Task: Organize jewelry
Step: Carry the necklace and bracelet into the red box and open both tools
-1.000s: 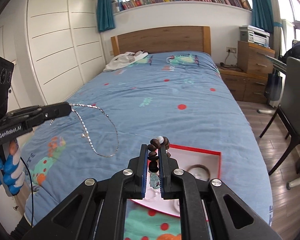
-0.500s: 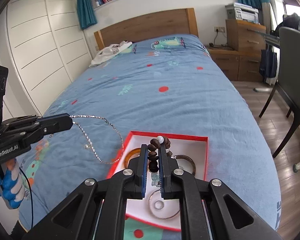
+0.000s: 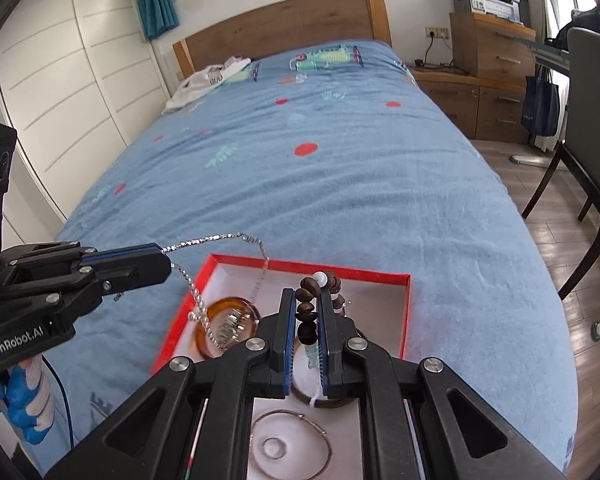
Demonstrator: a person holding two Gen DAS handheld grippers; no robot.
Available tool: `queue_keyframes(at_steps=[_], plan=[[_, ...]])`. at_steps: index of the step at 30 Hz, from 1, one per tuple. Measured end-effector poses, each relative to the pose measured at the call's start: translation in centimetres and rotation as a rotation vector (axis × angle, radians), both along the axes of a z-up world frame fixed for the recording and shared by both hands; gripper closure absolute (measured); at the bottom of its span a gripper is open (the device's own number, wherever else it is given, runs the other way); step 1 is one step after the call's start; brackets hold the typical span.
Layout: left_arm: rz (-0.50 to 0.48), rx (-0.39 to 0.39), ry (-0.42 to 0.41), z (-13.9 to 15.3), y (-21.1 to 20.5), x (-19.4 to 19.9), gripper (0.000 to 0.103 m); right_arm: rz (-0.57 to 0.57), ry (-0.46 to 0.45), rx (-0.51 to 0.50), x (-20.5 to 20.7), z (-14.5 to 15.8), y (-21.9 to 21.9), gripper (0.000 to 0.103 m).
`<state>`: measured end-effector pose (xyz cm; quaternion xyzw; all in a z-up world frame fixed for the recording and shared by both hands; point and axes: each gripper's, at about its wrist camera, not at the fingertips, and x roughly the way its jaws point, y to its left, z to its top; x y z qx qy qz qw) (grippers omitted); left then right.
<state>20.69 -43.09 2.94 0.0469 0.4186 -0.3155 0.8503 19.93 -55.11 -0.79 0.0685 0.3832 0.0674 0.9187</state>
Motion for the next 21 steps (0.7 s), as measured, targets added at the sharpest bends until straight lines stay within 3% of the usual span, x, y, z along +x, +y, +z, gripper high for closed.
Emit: queue_keyframes(at_steps=[9,21], plan=[[-0.003,0.046,0.072,-4.7,-0.1,-0.3,0.099,0.017,0.074,-0.005,0.2,-3.2,-0.1,0.093],[0.002,0.057,0.137,-7.0,0.6,-1.4,0.098,0.018,0.125,-0.011,-0.9,-4.9,0.2,0.089]])
